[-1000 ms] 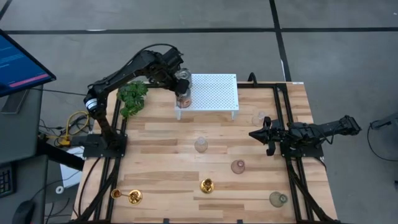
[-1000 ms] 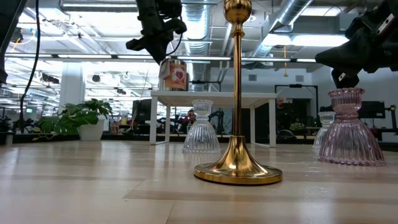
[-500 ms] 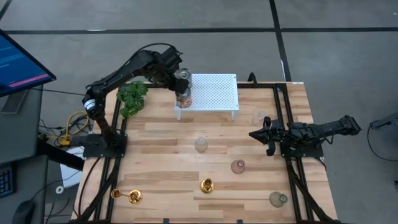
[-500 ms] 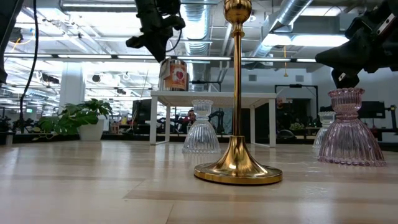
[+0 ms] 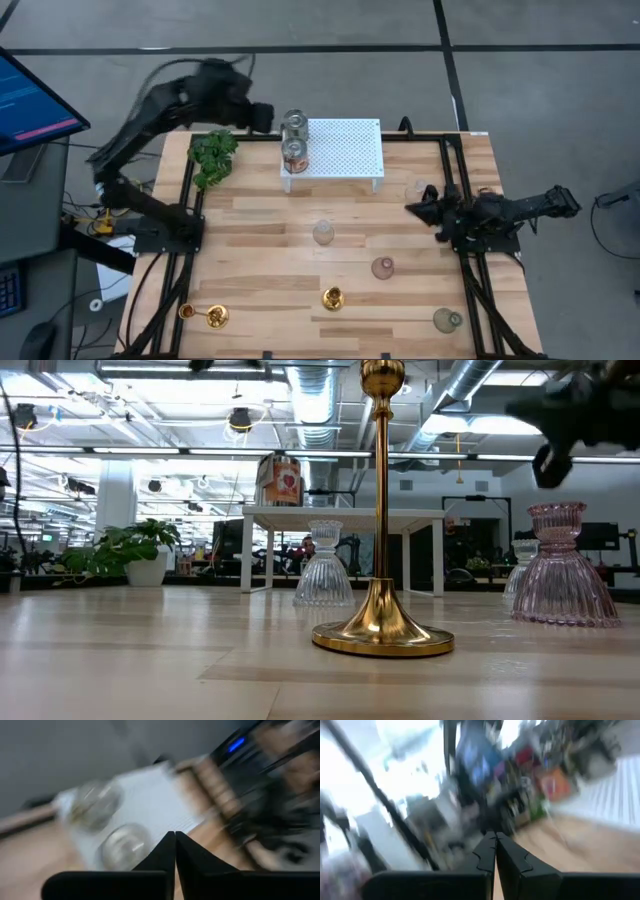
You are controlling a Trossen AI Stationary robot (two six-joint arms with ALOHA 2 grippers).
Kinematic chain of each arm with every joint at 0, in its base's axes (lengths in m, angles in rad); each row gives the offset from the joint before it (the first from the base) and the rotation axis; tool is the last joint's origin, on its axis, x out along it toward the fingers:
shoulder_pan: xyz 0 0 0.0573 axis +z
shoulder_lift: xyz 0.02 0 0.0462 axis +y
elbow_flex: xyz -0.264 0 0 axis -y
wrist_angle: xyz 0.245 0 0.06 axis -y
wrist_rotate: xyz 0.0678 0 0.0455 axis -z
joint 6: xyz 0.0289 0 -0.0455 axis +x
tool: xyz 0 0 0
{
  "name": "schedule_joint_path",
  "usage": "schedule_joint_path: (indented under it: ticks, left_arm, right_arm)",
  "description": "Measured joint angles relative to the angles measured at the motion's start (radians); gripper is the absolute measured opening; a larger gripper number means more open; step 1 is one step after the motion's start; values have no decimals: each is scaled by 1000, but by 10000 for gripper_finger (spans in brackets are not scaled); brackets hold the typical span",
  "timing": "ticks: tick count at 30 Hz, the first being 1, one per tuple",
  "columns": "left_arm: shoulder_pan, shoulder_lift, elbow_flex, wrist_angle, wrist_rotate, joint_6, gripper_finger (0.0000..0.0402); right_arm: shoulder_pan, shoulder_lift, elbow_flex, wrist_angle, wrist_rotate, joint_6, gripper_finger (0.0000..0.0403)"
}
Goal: Pick & Place candle stick holders
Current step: Put the left gold candle holder on the shelf
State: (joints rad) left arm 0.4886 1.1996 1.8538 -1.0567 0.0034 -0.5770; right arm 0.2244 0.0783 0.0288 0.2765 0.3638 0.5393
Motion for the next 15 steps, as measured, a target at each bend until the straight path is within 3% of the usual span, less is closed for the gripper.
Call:
schedule_joint_path:
  ticks: [6, 9, 12, 15]
  left_arm:
    - [-136, -124, 0, 183, -146, 30, 3]
    - [-205, -157, -1, 185, -236, 56, 3]
    - [-260, -166, -3, 184, -267, 88, 3]
    - [-298, -162, -5, 184, -270, 129, 2]
  right_arm:
    - [-41, 0, 2, 471, 221, 50, 5]
    - [-65, 0, 7, 680, 234, -34, 5]
    - [-83, 0, 47, 757, 221, -74, 5]
    - [-105, 4, 112, 725, 201, -100, 5]
